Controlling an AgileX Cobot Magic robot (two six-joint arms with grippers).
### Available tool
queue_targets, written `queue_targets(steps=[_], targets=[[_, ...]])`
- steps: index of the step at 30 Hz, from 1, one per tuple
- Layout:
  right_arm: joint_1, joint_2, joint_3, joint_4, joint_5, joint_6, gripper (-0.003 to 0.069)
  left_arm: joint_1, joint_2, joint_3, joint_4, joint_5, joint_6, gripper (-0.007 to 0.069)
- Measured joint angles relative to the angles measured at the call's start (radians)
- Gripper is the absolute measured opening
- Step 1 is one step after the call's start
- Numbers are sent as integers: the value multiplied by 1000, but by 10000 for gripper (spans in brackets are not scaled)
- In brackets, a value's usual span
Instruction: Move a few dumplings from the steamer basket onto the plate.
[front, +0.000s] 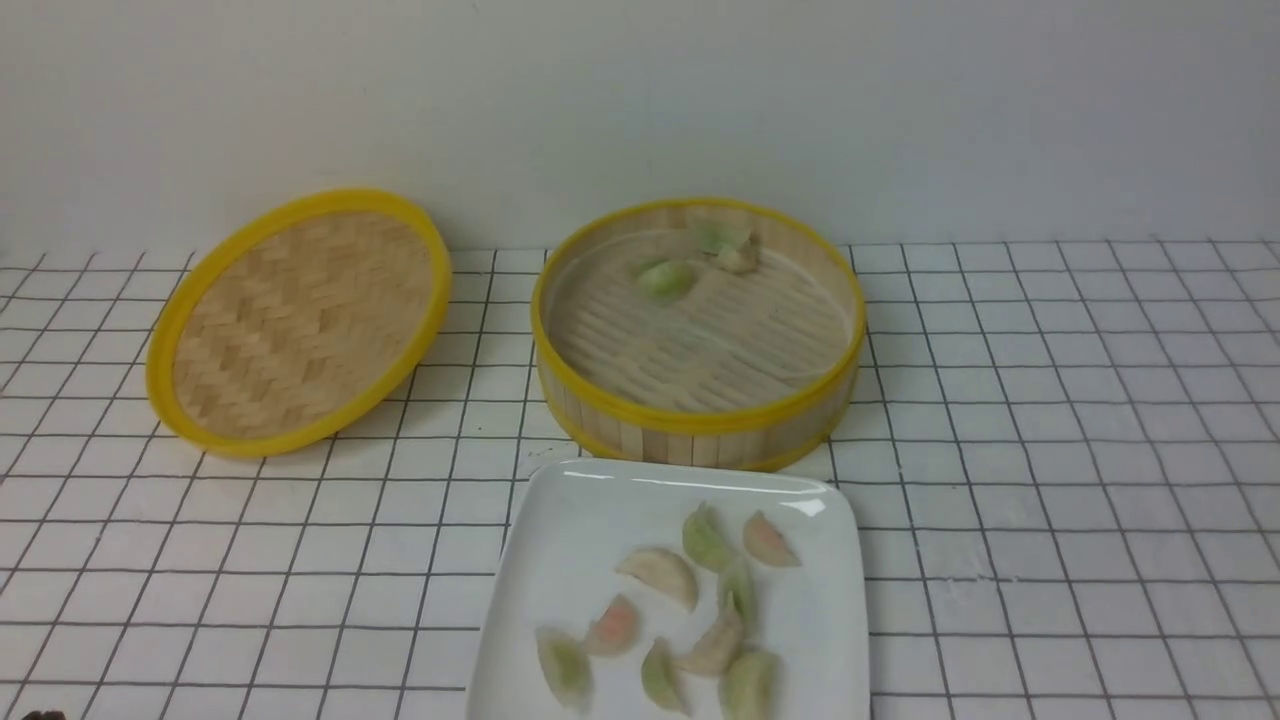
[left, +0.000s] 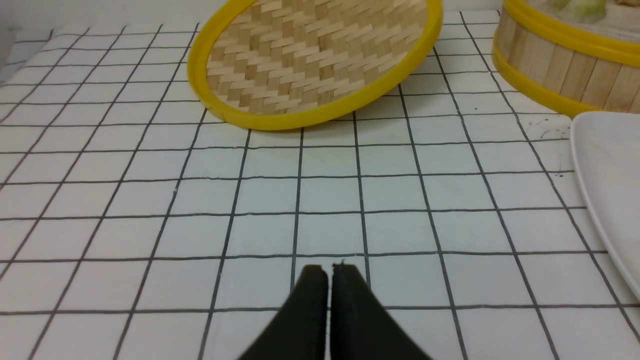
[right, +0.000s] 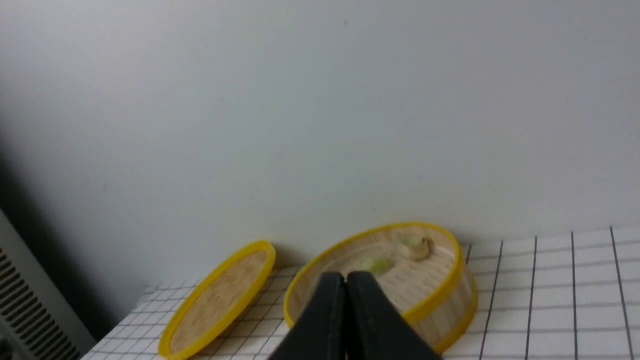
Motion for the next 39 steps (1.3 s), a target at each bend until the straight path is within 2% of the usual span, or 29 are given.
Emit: queue_targets(steps=[9,14,17,21,24,27,33,36,39], targets=[[0,0,36,-53,-14,29,-10,0,-1,0,1,0,0,-6],[0,0,42,-64,-109,-40,-10,0,-1,0,1,0,0,-6],[0,0,58,-10,-199,-160,-10,0,-1,0,1,0,0,-6],[0,0,66,316,-246,-538,-10,0,-1,0,1,0,0,-6],[0,0,67,477,-256,-705,-10,0,-1,0,1,0,0,-6],[0,0,67,561,-257,-799,-10,0,-1,0,1,0,0,-6],[-4,0,73,567,-251,-839,-10,0,-1,0,1,0,0,-6],[-99,0,114,549,-241,-844,-10,0,-1,0,1,0,0,-6],[-303,0,200,539,-235,-846,-10,0,-1,0,1,0,0,-6]])
